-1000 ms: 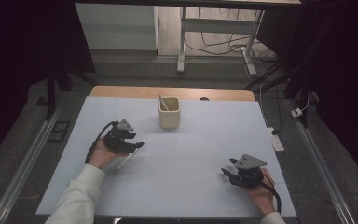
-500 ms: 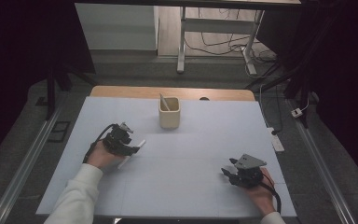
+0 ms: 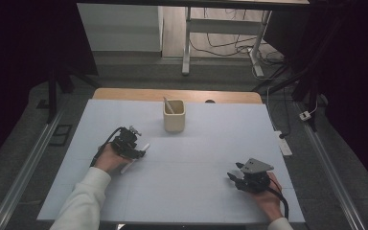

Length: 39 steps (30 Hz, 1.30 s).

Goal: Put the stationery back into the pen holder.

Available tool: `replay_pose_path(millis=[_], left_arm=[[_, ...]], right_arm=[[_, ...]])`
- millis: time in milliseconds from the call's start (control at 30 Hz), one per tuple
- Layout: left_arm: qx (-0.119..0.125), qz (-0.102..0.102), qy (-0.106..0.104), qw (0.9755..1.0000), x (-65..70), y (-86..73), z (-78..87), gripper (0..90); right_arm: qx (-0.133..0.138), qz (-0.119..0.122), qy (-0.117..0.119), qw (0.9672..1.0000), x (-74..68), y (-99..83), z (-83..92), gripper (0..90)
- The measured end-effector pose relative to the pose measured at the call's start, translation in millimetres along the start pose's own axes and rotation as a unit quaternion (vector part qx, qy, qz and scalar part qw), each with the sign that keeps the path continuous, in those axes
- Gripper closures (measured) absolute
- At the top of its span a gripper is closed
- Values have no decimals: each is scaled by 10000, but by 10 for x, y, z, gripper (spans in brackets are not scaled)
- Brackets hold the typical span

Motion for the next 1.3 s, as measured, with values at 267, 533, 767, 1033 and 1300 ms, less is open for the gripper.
replay_pose_path(millis=[267,533,767,1033,1300], left_arm=[[-152,-251,22,9996,123,15,16,753],[-132,-279,54,9995,133,14,17,782],[-76,-359,85,9993,140,19,26,784],[296,-335,-177,9988,176,76,137,783],[941,-299,-183,9950,162,169,368,783]], right_arm=[[9,2,-12,10000,-5,5,6,474],[29,5,-3,10000,-3,9,12,473],[31,7,-8,10000,2,8,8,473],[42,4,-14,10000,6,10,11,473],[59,-28,-24,10000,14,14,23,473]])
Point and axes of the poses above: each handheld gripper's, and its own axes: z roughly backward along the jaws, y roughly out of its top, x roughly to its right, the point moved 9 cm from there along -z, roughly forward along the jaws, and after that the axes turned 3 degrees about -x, right-handed, at the moved point
